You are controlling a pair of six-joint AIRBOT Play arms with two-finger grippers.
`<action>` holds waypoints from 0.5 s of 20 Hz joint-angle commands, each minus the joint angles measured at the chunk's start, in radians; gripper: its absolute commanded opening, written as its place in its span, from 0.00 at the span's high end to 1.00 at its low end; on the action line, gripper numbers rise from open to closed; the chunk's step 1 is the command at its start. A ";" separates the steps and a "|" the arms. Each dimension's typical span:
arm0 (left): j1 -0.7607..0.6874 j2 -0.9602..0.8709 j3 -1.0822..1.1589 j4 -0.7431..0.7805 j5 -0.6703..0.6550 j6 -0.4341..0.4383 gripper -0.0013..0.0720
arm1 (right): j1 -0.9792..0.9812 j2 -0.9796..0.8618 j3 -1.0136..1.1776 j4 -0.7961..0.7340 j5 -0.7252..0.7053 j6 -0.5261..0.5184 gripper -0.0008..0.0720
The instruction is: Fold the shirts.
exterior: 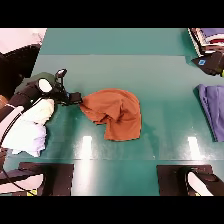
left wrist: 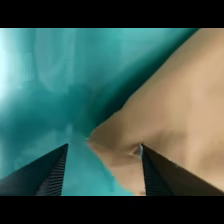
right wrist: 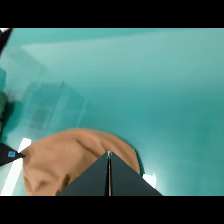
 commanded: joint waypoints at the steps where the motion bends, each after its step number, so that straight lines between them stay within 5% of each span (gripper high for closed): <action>1: 0.006 -0.041 -0.014 -0.102 0.076 0.021 0.25 | 0.001 -0.047 0.000 -0.002 0.055 0.001 0.97; 2: 0.006 -0.041 -0.008 -0.110 0.096 0.021 0.27 | 0.001 -0.062 0.000 -0.011 0.089 0.001 0.97; 4: 0.006 -0.041 0.003 -0.110 0.116 0.021 0.92 | 0.001 -0.097 -0.007 -0.011 0.167 0.001 0.97; 10: 0.006 -0.039 0.048 -0.097 0.108 0.023 0.95 | 0.008 -0.117 -0.347 -0.080 0.183 0.055 0.94</action>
